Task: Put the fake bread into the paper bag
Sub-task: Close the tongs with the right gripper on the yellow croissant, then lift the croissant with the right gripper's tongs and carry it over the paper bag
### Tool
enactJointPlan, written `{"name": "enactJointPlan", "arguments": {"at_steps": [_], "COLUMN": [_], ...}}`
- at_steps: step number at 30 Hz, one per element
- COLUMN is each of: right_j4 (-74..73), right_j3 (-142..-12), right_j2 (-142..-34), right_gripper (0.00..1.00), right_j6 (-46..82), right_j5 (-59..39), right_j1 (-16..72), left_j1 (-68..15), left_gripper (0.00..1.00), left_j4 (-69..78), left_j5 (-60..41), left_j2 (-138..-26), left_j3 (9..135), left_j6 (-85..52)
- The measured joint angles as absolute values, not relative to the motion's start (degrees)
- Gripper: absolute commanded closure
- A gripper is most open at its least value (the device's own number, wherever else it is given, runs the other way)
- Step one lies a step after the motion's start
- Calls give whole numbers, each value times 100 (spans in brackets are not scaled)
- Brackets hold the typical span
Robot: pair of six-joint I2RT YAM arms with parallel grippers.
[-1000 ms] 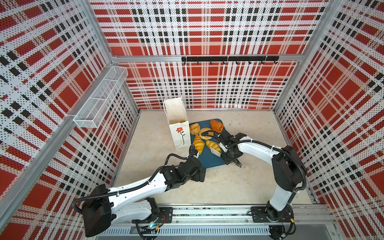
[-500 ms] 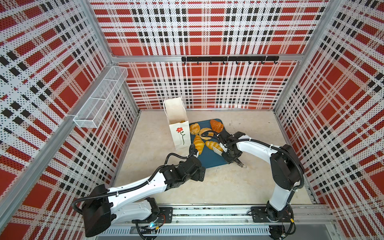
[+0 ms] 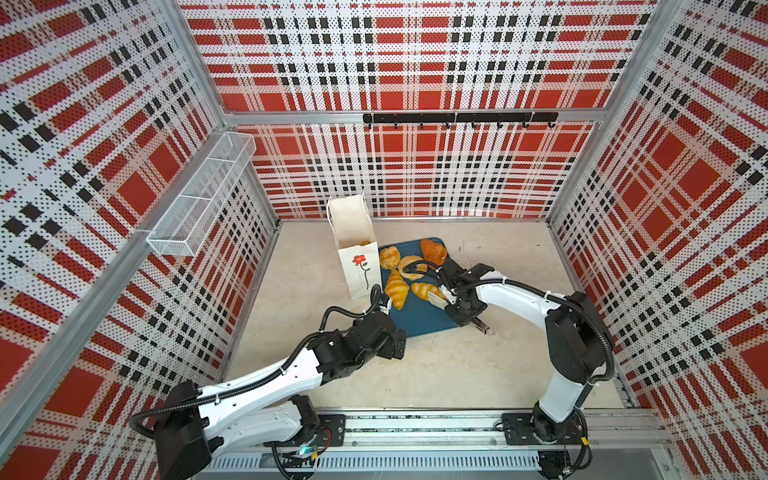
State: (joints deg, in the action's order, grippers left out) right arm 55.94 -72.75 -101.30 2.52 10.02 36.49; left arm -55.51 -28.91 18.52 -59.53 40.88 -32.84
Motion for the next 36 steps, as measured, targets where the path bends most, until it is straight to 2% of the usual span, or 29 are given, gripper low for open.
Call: {"name": "enactJointPlan", "arguments": {"at_steps": [20,36], "right_j4": [5304,5074], "right_j3": [-6799,-6628], "right_j2": [-9413,-8906], "right_gripper": [64,64], "right_j6": [255,390], "right_j5": [565,78], "right_j1": [3559,3557], "left_j1": [-4917,-4519], "left_gripper": [1,1], "left_j4": [-2958,-3568], "left_j5": [1378,998], "left_j2": [-5199,-4984], "left_j3": [4093,4593], "left_j6": [-2928,-2495]}}
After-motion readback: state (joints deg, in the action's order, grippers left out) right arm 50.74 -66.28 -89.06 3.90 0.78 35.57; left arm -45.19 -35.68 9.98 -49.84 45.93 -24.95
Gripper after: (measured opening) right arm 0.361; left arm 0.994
